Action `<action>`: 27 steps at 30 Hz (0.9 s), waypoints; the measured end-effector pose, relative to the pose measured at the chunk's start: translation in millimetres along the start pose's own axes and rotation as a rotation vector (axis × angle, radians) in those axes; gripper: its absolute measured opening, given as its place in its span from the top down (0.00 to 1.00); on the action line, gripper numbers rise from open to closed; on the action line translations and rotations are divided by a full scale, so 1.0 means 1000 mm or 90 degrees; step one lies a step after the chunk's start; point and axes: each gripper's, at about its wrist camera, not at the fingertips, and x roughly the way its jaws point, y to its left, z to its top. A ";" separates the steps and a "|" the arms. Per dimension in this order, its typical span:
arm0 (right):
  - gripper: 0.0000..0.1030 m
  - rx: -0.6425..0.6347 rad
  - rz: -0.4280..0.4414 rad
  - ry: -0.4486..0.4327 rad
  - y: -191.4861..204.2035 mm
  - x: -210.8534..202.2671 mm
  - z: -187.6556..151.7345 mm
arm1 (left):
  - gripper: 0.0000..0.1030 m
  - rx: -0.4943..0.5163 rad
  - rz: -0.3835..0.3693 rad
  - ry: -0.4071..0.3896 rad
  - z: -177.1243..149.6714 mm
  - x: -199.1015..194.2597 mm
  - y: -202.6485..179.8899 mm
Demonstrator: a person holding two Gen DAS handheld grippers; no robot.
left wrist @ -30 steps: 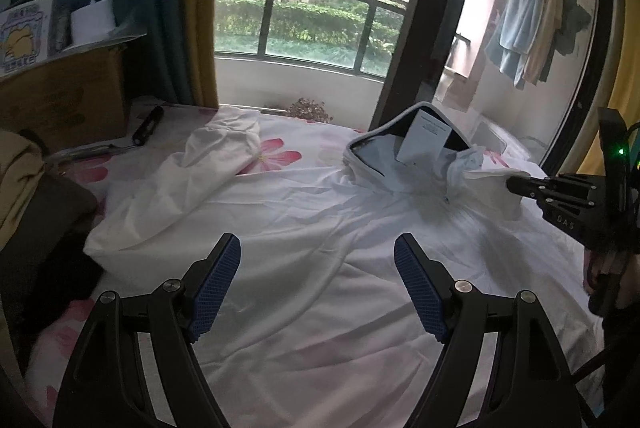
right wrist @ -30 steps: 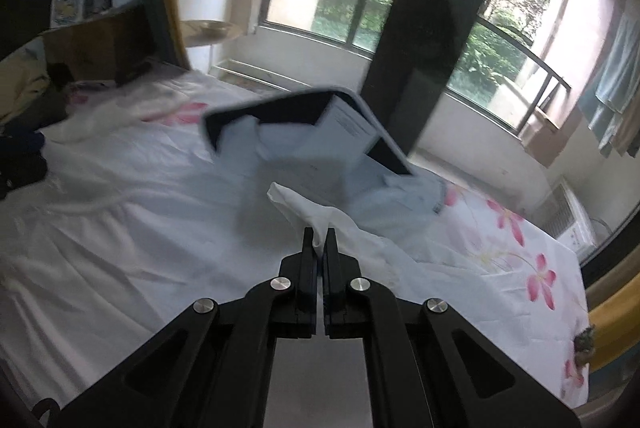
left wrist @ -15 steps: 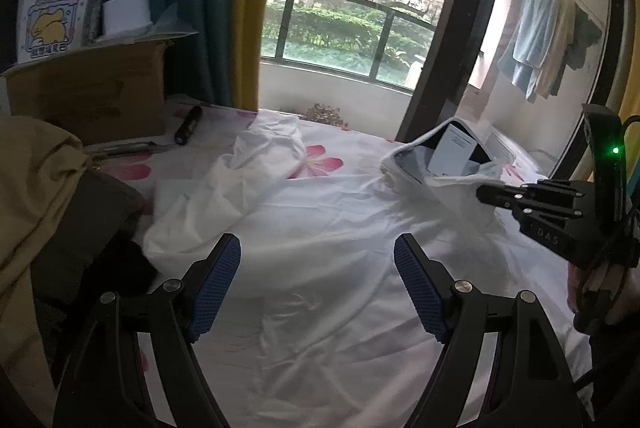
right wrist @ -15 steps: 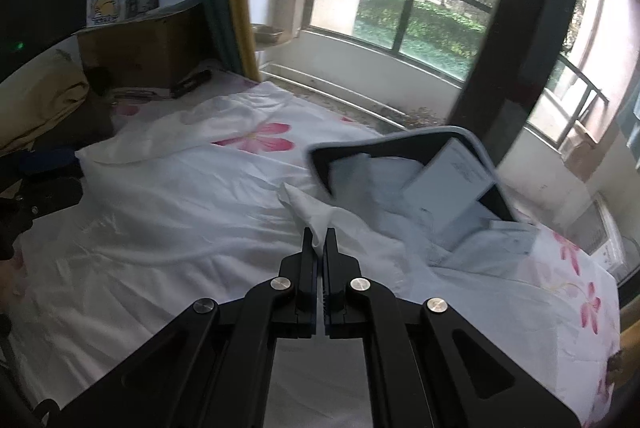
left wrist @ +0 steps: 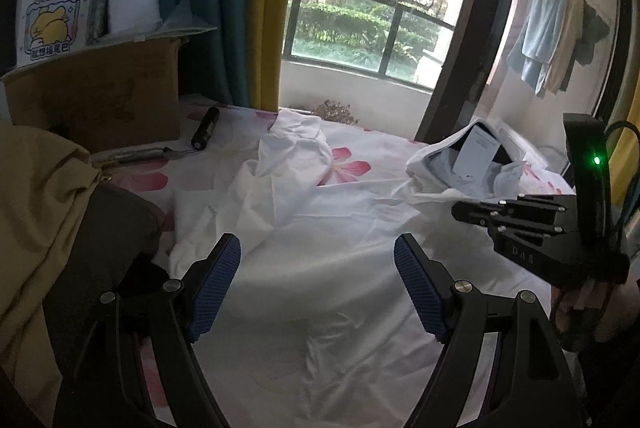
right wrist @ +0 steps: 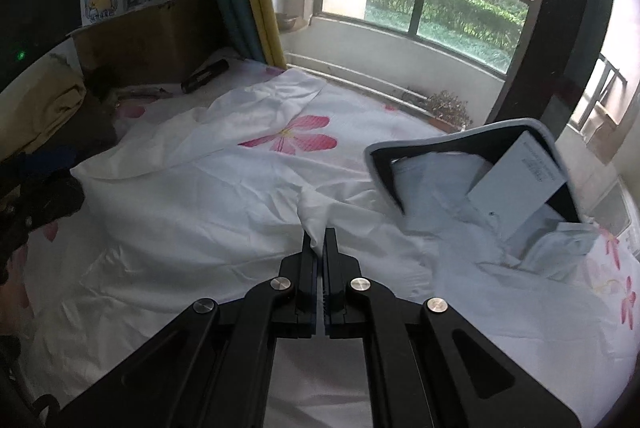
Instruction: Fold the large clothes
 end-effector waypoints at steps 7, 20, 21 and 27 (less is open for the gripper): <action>0.97 0.018 0.026 0.060 0.003 0.023 -0.007 | 0.20 0.015 0.005 0.032 0.017 0.025 0.016; 0.41 0.074 -0.026 0.015 -0.043 -0.008 -0.001 | 0.36 0.035 0.011 0.109 0.062 0.107 0.029; 0.41 0.081 -0.034 0.015 -0.050 -0.009 -0.001 | 0.36 0.034 0.015 0.116 0.064 0.113 0.029; 0.41 0.117 -0.066 0.014 -0.080 -0.015 -0.004 | 0.36 0.030 0.039 0.142 0.084 0.152 0.031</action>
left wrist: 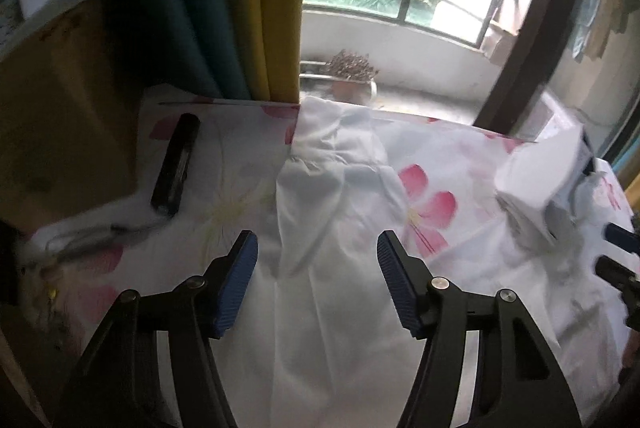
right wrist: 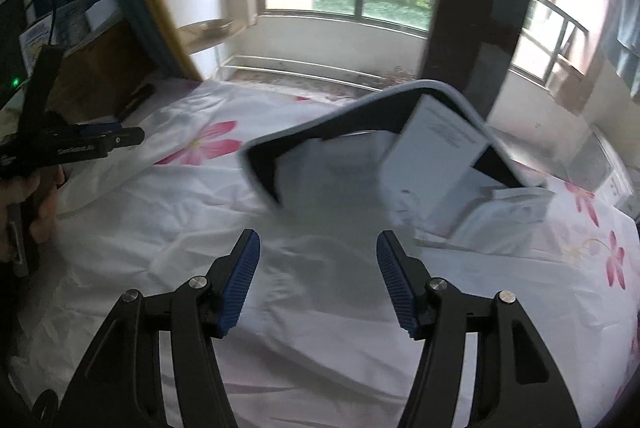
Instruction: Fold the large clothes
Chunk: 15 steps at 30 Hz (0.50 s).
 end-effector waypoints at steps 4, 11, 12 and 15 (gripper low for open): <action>0.41 0.038 -0.016 -0.014 -0.017 -0.008 -0.005 | 0.57 -0.002 -0.013 0.029 0.008 0.023 0.003; 0.41 0.079 -0.031 -0.017 -0.033 -0.016 -0.016 | 0.99 0.001 -0.007 0.012 0.009 0.025 0.007; 0.41 0.084 -0.033 -0.017 -0.035 -0.017 -0.018 | 0.99 0.000 -0.012 0.007 0.009 0.022 0.006; 0.41 0.094 -0.034 -0.022 -0.042 -0.027 -0.023 | 0.99 0.003 -0.017 -0.040 0.012 -0.003 -0.002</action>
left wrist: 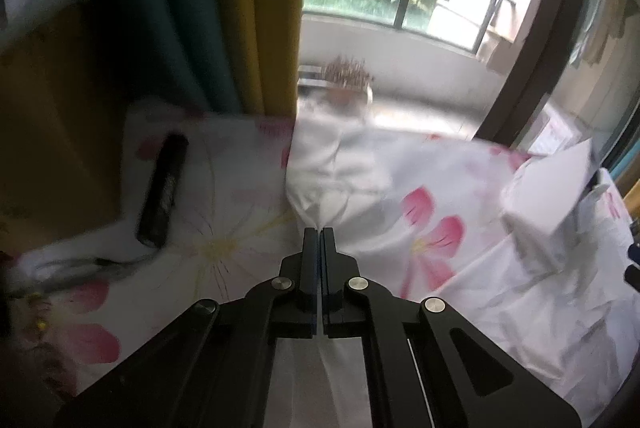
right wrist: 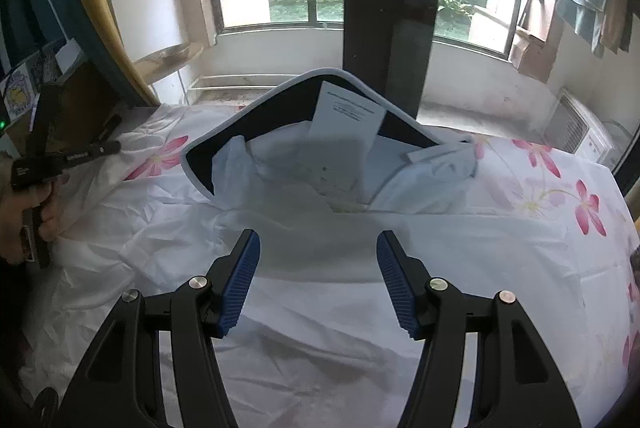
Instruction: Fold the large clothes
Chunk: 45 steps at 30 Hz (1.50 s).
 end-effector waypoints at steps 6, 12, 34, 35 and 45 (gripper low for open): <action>0.41 0.004 0.002 -0.018 -0.010 -0.020 -0.006 | 0.99 0.003 -0.009 -0.097 0.013 -0.060 -0.018; 0.41 0.008 0.013 -0.040 -0.021 -0.043 -0.018 | 0.99 0.007 -0.022 -0.167 0.017 -0.105 -0.048; 0.41 0.071 0.018 -0.066 -0.120 -0.086 -0.066 | 0.99 0.107 -0.081 -0.218 0.017 -0.132 -0.223; 0.41 0.074 0.019 -0.066 -0.124 -0.086 -0.067 | 0.99 0.117 -0.084 -0.217 0.016 -0.130 -0.234; 0.41 0.124 0.009 -0.060 -0.173 -0.090 -0.085 | 0.99 0.164 -0.117 -0.184 0.007 -0.105 -0.308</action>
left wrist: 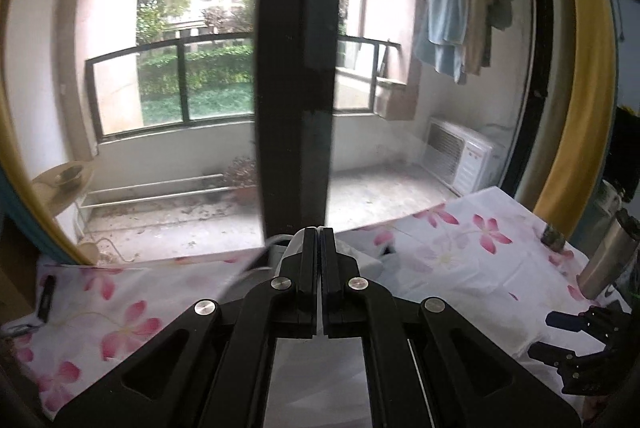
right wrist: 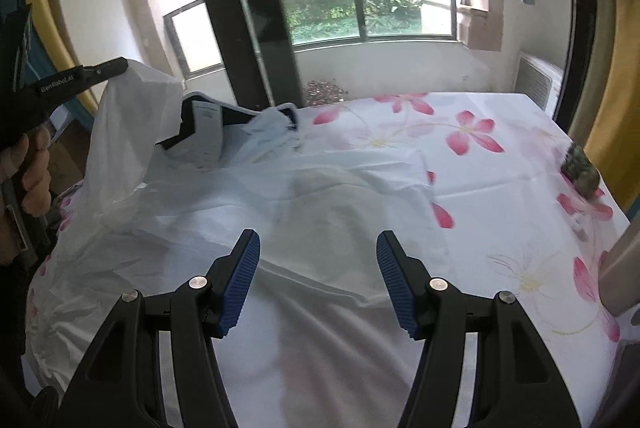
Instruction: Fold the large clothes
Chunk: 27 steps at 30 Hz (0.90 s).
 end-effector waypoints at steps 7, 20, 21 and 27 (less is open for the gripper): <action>0.41 0.023 -0.019 0.000 -0.026 -0.009 -0.006 | 0.99 0.023 -0.042 0.030 -0.009 0.023 -0.041; 0.41 0.036 -0.054 0.030 -0.041 -0.009 -0.019 | 0.84 0.057 -0.173 0.210 -0.087 0.059 -0.090; 0.41 0.035 -0.055 0.032 -0.040 -0.008 -0.018 | 0.66 0.056 -0.176 0.217 -0.091 0.060 -0.089; 0.41 -0.009 -0.054 0.037 -0.015 0.007 -0.001 | 0.52 0.027 -0.177 0.215 -0.100 0.032 -0.044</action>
